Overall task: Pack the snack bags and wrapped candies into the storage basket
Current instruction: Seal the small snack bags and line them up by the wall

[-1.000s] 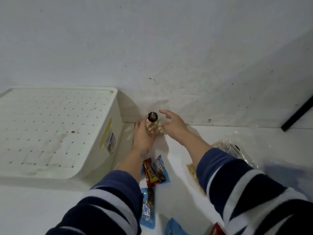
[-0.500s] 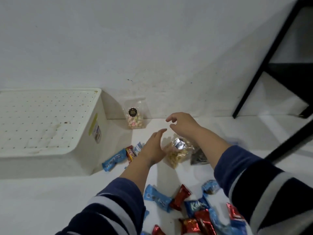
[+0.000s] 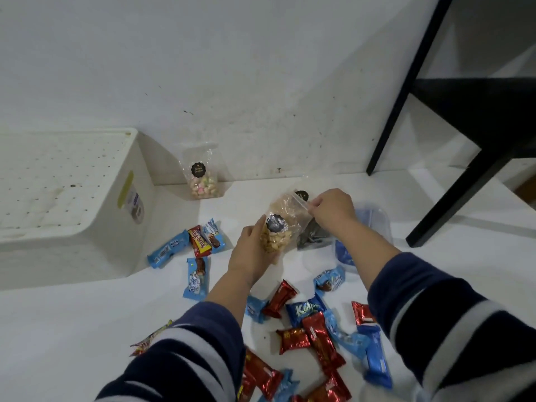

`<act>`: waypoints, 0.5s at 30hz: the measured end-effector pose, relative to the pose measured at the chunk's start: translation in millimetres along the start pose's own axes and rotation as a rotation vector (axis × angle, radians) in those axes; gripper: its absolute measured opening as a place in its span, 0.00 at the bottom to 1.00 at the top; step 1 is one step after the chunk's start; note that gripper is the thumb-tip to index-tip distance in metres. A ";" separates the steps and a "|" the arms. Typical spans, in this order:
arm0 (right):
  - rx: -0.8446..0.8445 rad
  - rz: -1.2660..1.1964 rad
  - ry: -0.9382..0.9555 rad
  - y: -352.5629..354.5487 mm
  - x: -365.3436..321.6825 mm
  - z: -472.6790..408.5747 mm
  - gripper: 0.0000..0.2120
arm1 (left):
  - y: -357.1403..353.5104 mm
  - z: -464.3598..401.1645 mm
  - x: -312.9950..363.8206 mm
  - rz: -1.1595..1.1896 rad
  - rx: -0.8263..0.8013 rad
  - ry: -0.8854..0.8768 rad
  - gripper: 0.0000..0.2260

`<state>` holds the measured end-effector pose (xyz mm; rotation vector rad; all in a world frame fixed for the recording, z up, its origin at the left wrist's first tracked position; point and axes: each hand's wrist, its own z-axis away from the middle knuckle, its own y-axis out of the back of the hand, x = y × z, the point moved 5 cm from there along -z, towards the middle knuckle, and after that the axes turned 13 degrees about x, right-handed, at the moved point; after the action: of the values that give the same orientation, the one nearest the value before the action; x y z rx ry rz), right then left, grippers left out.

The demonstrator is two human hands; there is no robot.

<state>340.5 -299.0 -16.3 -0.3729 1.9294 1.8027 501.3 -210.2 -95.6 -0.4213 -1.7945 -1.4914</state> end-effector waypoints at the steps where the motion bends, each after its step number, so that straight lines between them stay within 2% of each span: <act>1: -0.014 -0.009 -0.010 -0.1 1.3 1.2 0.09 | 0.7 4.4 -1.4 -0.010 0.008 0.004 0.40; 7: -0.100 -0.026 0.007 -1.9 7.1 19.6 0.10 | 6.3 34.0 -12.9 -0.076 0.050 0.013 0.40; 15: -0.130 -0.029 0.020 -4.7 3.8 24.5 0.15 | 5.2 40.8 -11.1 -0.136 0.032 0.040 0.41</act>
<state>343.3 -274.7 -22.9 -0.4618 1.8157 1.9176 498.4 -168.1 -101.6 -0.2559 -1.8444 -1.5500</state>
